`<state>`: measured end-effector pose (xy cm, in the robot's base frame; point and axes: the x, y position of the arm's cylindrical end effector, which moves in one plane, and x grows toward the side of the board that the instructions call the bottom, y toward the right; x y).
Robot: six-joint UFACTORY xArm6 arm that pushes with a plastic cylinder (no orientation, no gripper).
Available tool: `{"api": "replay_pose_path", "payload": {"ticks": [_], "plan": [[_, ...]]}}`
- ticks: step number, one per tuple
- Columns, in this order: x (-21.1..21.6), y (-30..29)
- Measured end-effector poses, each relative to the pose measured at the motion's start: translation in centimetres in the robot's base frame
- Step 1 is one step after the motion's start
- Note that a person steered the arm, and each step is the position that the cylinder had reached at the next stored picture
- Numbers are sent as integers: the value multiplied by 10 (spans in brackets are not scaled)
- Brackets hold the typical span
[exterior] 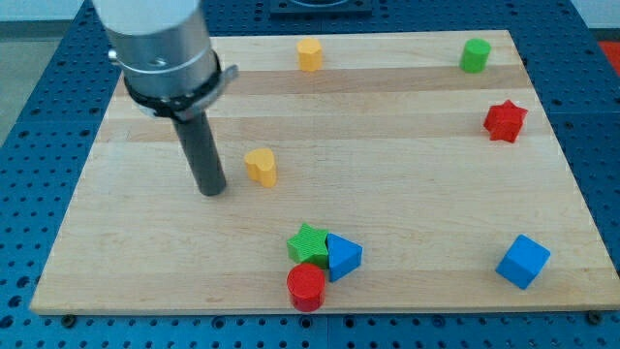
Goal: Slide the heart on top of the green star
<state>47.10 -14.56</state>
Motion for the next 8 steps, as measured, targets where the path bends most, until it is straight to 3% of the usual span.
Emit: {"api": "replay_pose_path", "payload": {"ticks": [1, 2, 3, 6, 8], "plan": [[-59, -17], [-124, 8], [-122, 25], [-2, 41], [9, 62]]}}
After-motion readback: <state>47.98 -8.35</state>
